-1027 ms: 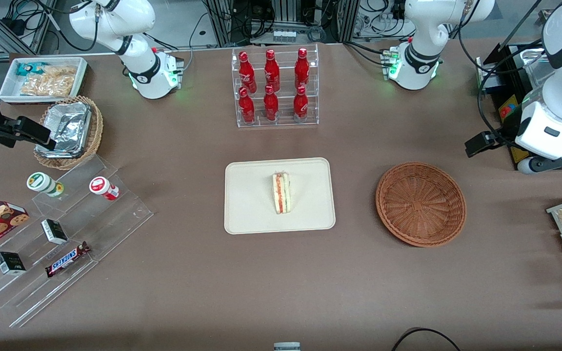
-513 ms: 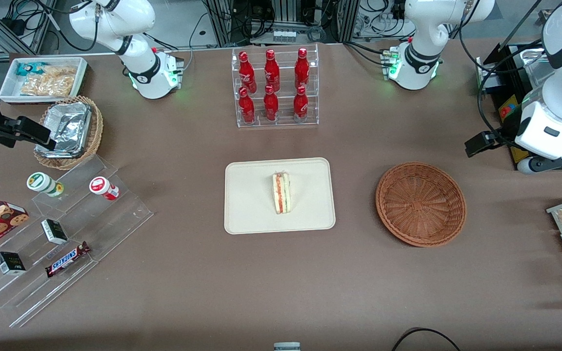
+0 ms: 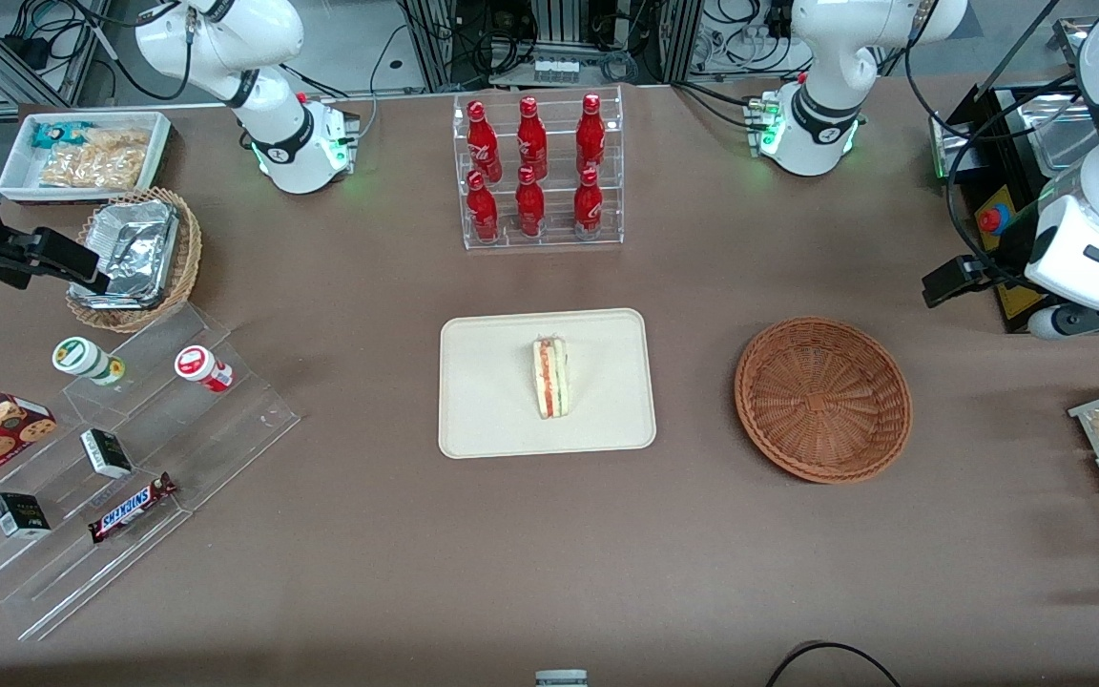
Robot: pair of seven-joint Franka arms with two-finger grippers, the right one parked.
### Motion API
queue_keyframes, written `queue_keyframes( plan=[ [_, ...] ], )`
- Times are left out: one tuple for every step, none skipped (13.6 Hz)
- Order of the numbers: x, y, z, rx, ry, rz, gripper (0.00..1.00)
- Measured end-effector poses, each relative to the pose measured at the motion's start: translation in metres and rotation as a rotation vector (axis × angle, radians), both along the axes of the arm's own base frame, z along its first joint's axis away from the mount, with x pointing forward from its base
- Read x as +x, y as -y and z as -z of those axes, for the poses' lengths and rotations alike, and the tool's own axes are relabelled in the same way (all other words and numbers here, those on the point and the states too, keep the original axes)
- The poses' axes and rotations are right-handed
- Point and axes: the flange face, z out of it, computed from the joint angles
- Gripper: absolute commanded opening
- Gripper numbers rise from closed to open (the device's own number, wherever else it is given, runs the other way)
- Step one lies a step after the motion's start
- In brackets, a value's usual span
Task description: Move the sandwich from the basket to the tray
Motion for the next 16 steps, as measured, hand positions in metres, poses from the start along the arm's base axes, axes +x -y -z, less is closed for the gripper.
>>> queue_keyframes(
  plan=[
    [0.000, 0.000, -0.001, -0.001, 0.001, 0.015, 1.00],
    [0.000, 0.000, -0.002, -0.003, 0.003, 0.046, 1.00],
    [0.000, -0.001, -0.003, -0.006, 0.006, 0.088, 1.00],
    [-0.001, -0.003, -0.006, -0.009, 0.008, 0.125, 1.00],
    [-0.004, -0.005, -0.010, -0.012, 0.010, 0.150, 1.00],
    [-0.008, -0.007, -0.015, -0.013, 0.013, 0.165, 1.00],
    [-0.014, -0.011, -0.022, -0.014, 0.021, 0.174, 1.00],
    [-0.021, -0.015, -0.027, -0.014, 0.028, 0.177, 1.00],
    [-0.026, -0.018, -0.031, -0.015, 0.034, 0.178, 1.00],
    [-0.030, -0.019, -0.034, -0.016, 0.038, 0.178, 1.00],
    [-0.030, -0.019, -0.035, -0.018, 0.041, 0.173, 1.00],
    [-0.030, -0.019, -0.034, -0.019, 0.040, 0.168, 1.00],
    [-0.029, -0.019, -0.033, -0.019, 0.039, 0.169, 1.00],
    [-0.028, -0.019, -0.032, -0.020, 0.036, 0.169, 1.00],
    [-0.027, -0.019, -0.031, -0.020, 0.035, 0.168, 1.00],
    [-0.027, -0.021, -0.031, -0.020, 0.034, 0.165, 1.00]
  ],
)
